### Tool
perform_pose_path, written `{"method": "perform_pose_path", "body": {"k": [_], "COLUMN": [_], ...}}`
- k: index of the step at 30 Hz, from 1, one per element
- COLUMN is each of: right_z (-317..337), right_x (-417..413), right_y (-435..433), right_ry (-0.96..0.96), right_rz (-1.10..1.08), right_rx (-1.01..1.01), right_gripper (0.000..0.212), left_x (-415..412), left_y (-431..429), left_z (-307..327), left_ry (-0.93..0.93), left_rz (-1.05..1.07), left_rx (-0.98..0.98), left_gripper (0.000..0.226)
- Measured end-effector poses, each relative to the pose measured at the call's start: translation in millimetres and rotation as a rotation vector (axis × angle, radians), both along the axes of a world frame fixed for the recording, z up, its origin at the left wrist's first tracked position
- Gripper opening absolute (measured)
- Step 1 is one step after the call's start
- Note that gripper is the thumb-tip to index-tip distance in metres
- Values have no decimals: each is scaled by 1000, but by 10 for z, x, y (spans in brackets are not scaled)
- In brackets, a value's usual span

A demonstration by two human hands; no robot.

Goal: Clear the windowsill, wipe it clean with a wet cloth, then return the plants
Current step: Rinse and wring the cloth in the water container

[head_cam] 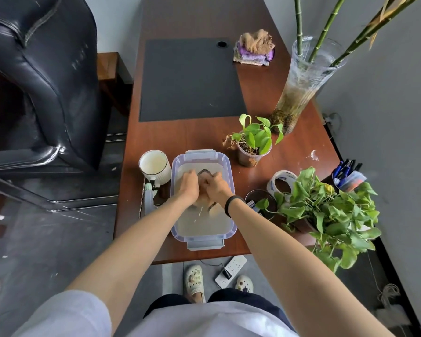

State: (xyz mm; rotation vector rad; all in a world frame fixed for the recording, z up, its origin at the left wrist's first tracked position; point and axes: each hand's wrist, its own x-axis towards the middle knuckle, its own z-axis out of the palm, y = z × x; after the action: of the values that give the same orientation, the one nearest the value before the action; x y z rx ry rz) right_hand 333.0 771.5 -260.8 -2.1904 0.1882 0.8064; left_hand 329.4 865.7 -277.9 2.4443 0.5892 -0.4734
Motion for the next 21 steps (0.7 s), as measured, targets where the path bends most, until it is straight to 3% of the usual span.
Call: {"method": "perform_pose_path", "body": {"k": [2, 5, 6, 9, 11, 13, 16, 18, 21], "right_z": [-126, -128, -102, -134, -158, -217, -118, -115, -5], "right_x": [-90, -203, -224, -310, -370, -404, -480, -523, -573], "right_y": [-29, -60, -66, 1, 32, 18, -49, -116, -161], "right_ry": [95, 198, 236, 295, 305, 292, 243, 152, 209], "right_rz": [-22, -143, -205, -469, -599, -479, -285, -216, -324], "right_rx": [-4, 54, 82, 245, 313, 316, 17, -39, 45], "right_gripper": [34, 13, 21, 11, 22, 34, 35, 34, 35], "left_x": [33, 102, 125, 186, 239, 299, 304, 272, 203], "left_y": [26, 56, 59, 98, 137, 145, 95, 84, 98], "left_z": [14, 5, 3, 71, 107, 88, 56, 60, 42], "left_ry": [8, -37, -23, 190, 267, 255, 234, 230, 164], "left_rz": [-40, -78, -113, -232, -304, -349, -353, -355, -377], "left_rx": [42, 57, 55, 17, 24, 66, 62, 68, 172], "left_gripper": [23, 26, 24, 12, 22, 22, 12, 12, 14]}}
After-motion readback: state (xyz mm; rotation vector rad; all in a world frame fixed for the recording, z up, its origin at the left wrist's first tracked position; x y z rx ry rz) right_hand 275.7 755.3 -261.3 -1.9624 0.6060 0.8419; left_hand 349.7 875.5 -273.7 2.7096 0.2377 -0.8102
